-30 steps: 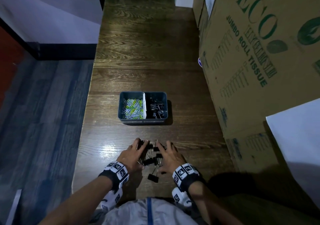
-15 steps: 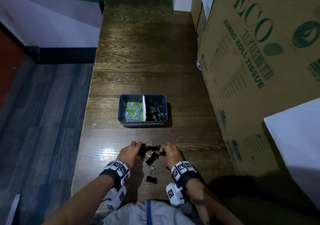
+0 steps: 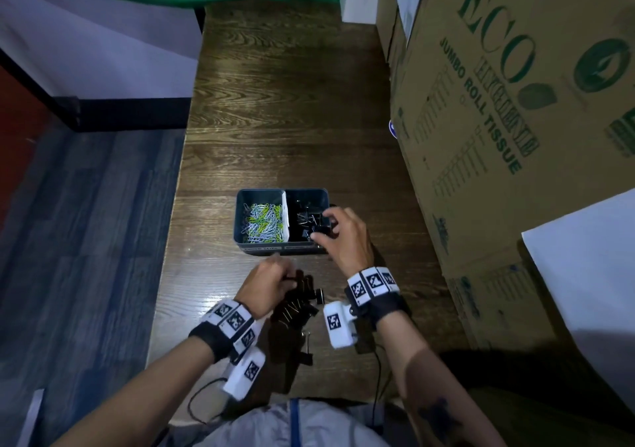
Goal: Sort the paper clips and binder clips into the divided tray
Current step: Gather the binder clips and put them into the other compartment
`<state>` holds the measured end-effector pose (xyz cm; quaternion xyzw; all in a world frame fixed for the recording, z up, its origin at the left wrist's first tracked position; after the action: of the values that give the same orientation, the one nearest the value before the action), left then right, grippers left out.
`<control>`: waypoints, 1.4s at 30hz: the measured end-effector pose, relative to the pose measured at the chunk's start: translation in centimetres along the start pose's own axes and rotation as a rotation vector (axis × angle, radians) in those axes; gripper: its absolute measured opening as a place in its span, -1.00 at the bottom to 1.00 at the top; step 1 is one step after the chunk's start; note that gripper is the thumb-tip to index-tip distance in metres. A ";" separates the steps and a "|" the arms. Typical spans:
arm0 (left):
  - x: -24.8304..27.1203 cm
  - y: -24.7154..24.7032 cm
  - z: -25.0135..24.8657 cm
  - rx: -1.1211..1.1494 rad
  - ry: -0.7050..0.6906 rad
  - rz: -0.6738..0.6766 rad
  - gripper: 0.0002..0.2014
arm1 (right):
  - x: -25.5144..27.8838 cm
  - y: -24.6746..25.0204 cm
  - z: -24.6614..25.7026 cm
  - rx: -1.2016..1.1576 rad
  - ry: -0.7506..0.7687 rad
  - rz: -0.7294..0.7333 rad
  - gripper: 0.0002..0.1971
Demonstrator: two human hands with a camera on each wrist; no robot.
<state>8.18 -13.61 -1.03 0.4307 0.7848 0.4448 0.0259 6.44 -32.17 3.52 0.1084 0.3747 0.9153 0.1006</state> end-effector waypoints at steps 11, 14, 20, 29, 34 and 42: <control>-5.0 7.2 -3.9 0.176 -0.113 -0.241 -0.78 | 4.6 -3.9 -4.7 0.213 -0.170 0.483 -0.43; -3.3 4.6 -1.9 0.042 -0.102 -0.165 -0.94 | 6.6 -4.9 -6.9 0.223 -0.314 0.647 -0.18; 1.2 -2.7 3.6 -0.194 0.120 0.178 -0.59 | 9.4 -6.4 -9.4 0.241 -0.433 0.770 -0.01; 1.7 -7.3 4.0 -0.387 0.212 0.283 0.06 | 11.8 -8.4 -9.2 0.370 -0.400 0.854 0.33; 0.5 -7.8 2.6 -0.395 0.183 0.331 -0.17 | 12.0 -9.0 -9.4 0.334 -0.302 0.697 0.16; 0.5 -8.1 3.1 -0.345 0.213 0.281 -0.36 | 8.9 -8.8 -7.5 0.377 -0.114 0.481 -0.05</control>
<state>3.87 -13.04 -8.58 0.4756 0.6279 0.6144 -0.0461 -3.26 -28.64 -6.82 0.2617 0.4952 0.8197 -0.1201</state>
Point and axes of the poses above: each hand's wrist, its own x-axis away from the middle knuckle, its own y-axis out of the back of the hand, z = x × y, the point moved 3 cm from there along -x, towards the middle knuckle, and after that the axes turned 9 degrees about z, right-handed, at the moved point
